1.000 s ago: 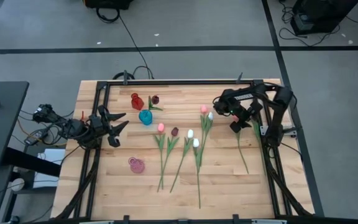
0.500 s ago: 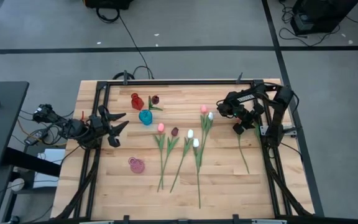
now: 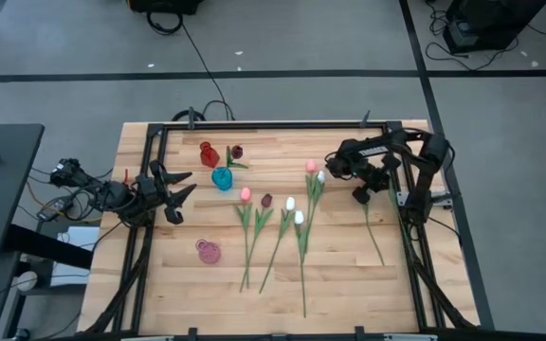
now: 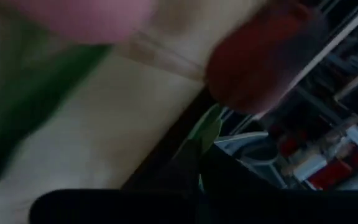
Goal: Sort flowers into vase by color
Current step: Put the right red flower into the blue vase
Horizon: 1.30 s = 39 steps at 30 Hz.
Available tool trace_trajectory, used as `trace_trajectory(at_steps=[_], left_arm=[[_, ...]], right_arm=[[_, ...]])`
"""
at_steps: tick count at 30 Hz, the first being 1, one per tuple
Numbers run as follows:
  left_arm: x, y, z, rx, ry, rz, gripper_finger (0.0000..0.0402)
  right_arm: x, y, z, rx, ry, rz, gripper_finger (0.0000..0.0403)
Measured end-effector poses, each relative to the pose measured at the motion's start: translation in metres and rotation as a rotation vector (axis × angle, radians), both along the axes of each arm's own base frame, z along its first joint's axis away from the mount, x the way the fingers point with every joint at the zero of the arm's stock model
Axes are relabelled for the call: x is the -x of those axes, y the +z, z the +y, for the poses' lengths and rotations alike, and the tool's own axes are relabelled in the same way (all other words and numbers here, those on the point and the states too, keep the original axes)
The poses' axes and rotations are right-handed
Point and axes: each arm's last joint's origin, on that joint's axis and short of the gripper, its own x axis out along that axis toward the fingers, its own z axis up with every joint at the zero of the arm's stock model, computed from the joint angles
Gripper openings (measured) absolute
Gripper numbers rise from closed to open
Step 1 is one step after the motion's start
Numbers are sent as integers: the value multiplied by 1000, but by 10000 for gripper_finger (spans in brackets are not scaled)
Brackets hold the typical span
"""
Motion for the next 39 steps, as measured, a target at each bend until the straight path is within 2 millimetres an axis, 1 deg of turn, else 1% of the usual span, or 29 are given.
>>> trace_trajectory(at_steps=[4,9,14,18,20,22,25,30,35,39], left_arm=[[0,0,0,0,0,0,182],[0,0,0,0,0,0,182],[0,0,0,0,0,0,182],[0,0,0,0,0,0,182],[0,0,0,0,0,0,182],[0,0,0,0,-1,0,182],[0,0,0,2,-1,-1,182],[0,0,0,2,-1,0,182],[0,0,0,2,-1,-1,182],[0,0,0,2,-1,-1,182]], right_arm=[[-22,22,5,39,42,-118,12],[-53,55,15,119,126,-290,19],[-87,85,26,210,216,-540,20],[-118,97,35,250,361,-792,25],[-131,99,39,263,438,-908,34],[-141,101,39,251,465,-1008,49],[-141,101,33,223,449,-1043,79],[-128,98,29,154,418,-940,126],[-119,85,35,103,419,-866,167],[-112,71,44,54,405,-827,185]])
